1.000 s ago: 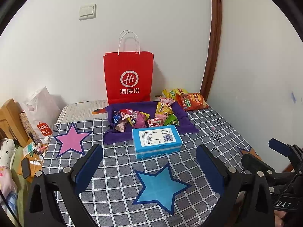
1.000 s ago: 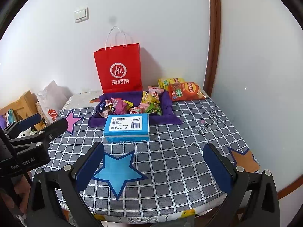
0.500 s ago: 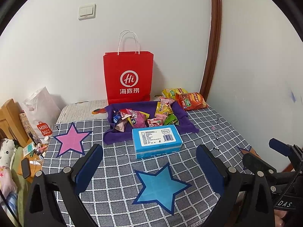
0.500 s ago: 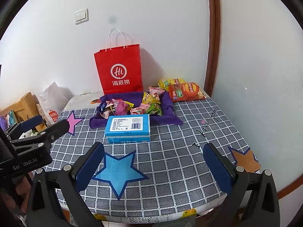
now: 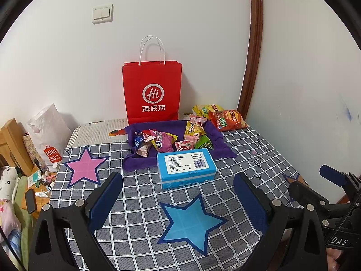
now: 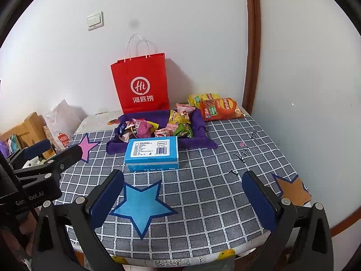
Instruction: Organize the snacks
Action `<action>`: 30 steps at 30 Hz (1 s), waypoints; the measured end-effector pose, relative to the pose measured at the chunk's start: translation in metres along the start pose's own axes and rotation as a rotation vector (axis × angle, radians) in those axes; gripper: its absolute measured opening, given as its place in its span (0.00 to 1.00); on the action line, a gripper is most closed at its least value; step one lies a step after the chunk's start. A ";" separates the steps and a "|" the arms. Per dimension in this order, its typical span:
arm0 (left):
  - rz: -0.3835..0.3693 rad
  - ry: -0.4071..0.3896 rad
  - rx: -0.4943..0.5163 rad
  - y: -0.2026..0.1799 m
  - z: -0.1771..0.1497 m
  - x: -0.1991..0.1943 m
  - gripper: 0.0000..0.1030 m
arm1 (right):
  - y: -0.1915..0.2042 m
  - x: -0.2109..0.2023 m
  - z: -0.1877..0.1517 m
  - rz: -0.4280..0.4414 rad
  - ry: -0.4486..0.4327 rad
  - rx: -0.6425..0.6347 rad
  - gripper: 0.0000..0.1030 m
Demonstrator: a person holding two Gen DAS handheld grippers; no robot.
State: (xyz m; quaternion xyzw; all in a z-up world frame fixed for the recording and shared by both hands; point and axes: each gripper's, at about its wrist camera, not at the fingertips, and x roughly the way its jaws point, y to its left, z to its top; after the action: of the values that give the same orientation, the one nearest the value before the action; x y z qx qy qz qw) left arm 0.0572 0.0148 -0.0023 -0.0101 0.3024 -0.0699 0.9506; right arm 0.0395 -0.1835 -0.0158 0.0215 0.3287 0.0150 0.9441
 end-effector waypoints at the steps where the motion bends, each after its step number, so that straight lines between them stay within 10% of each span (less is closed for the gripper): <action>1: 0.000 0.000 0.000 0.000 0.000 0.000 0.96 | -0.001 0.000 0.000 0.000 0.001 0.002 1.00; 30: -0.004 0.003 0.003 0.004 -0.002 0.000 0.96 | 0.002 -0.002 -0.002 0.005 -0.008 0.008 1.00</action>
State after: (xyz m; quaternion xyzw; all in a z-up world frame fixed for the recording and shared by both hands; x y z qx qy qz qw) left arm 0.0571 0.0192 -0.0042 -0.0093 0.3036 -0.0721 0.9500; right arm 0.0365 -0.1816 -0.0162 0.0261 0.3251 0.0161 0.9452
